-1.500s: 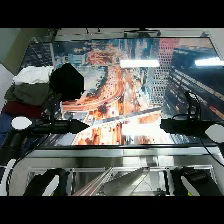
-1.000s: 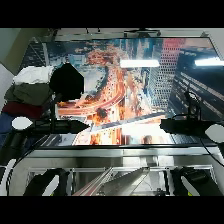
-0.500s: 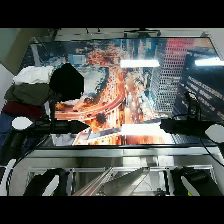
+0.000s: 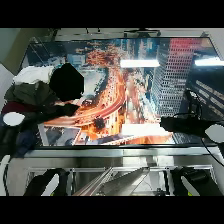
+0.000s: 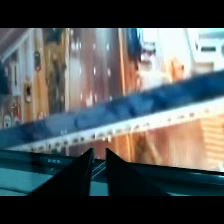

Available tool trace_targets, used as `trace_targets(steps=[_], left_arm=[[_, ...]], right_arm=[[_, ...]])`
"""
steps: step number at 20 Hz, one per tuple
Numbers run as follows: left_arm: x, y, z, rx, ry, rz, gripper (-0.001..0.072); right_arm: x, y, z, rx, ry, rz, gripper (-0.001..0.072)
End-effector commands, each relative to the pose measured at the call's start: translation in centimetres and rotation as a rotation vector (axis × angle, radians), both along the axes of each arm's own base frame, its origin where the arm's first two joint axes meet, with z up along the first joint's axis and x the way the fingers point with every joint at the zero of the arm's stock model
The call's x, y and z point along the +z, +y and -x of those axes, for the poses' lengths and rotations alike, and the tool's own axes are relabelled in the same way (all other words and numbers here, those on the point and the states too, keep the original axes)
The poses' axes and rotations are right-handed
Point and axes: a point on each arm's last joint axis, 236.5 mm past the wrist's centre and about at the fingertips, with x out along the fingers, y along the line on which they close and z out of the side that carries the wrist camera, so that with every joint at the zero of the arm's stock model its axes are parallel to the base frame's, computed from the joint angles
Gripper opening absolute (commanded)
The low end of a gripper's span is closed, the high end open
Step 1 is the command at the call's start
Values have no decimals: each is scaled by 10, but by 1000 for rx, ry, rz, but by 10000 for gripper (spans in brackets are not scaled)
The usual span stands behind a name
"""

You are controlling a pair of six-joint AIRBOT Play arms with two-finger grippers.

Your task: Fold the shirts.

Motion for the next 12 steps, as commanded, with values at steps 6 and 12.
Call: trace_targets(steps=[6,12], left_arm=[[-58,163,-145,236,28,-200,713],[-154,122,-192,75,189,-144,713]], right_arm=[[10,-19,-49,-48,-189,80,464],[-2,-18,-68,-66,-192,81,465]])
